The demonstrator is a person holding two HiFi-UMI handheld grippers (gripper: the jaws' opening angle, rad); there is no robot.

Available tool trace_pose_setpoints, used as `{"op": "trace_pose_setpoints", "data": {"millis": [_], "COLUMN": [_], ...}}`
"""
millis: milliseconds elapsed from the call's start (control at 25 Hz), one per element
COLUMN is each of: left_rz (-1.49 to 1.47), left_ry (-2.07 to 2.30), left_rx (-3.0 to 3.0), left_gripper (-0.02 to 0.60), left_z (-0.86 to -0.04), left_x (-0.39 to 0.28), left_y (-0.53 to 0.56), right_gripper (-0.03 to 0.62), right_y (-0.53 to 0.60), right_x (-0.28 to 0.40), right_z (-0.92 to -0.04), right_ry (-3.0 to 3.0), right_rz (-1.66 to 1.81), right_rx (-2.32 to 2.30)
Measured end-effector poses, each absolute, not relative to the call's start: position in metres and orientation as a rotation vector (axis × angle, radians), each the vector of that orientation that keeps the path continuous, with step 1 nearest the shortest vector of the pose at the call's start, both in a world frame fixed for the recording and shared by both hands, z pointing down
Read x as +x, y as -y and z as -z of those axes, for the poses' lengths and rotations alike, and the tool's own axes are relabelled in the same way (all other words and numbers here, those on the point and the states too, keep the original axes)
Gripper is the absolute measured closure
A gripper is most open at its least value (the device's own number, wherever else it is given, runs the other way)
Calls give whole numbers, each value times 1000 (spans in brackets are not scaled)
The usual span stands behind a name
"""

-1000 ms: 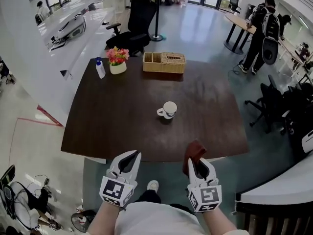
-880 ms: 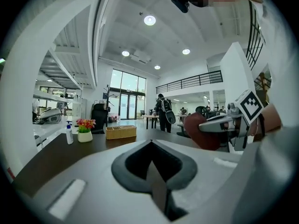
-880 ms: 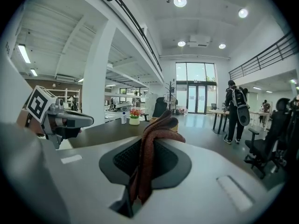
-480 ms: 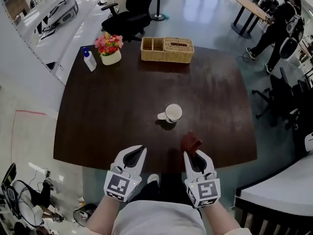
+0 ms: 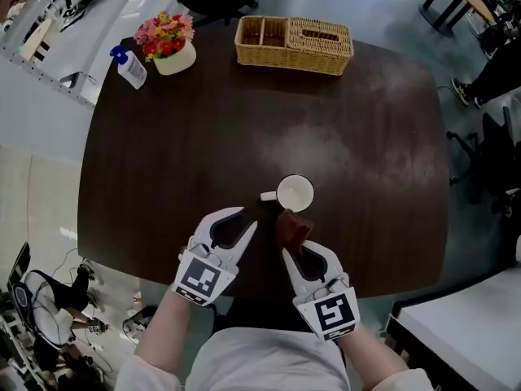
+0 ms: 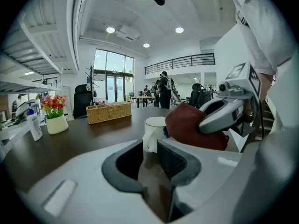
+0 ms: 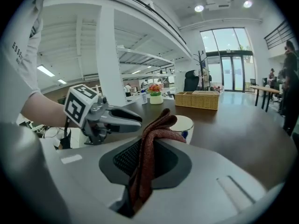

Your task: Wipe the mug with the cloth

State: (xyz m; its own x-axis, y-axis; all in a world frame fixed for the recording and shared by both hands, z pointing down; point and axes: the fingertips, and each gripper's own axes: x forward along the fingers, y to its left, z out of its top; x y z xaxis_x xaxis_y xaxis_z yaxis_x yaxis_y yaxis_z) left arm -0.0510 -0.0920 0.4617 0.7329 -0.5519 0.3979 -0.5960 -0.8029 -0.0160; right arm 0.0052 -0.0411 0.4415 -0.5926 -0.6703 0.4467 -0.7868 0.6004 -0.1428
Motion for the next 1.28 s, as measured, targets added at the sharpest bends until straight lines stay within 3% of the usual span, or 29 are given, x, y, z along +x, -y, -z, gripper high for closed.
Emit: {"op": "trace_pose_setpoints", "data": {"millis": [200, 720, 1280], "left_rz": [-645, -725, -745], "left_ry": [821, 440, 314], "left_rx": [2868, 3020, 3035], "left_gripper": [484, 485, 506], "left_z": [-495, -520, -523], "left_x": [-35, -10, -9], "left_y": [117, 128, 127], "right_gripper": [516, 515, 514], "right_y": [52, 70, 94], "right_x": [-14, -15, 78], "right_z": [-468, -521, -531], "right_ry": [2539, 2473, 2319], "right_rz": [-405, -617, -645], "right_rx": [965, 827, 1118]}}
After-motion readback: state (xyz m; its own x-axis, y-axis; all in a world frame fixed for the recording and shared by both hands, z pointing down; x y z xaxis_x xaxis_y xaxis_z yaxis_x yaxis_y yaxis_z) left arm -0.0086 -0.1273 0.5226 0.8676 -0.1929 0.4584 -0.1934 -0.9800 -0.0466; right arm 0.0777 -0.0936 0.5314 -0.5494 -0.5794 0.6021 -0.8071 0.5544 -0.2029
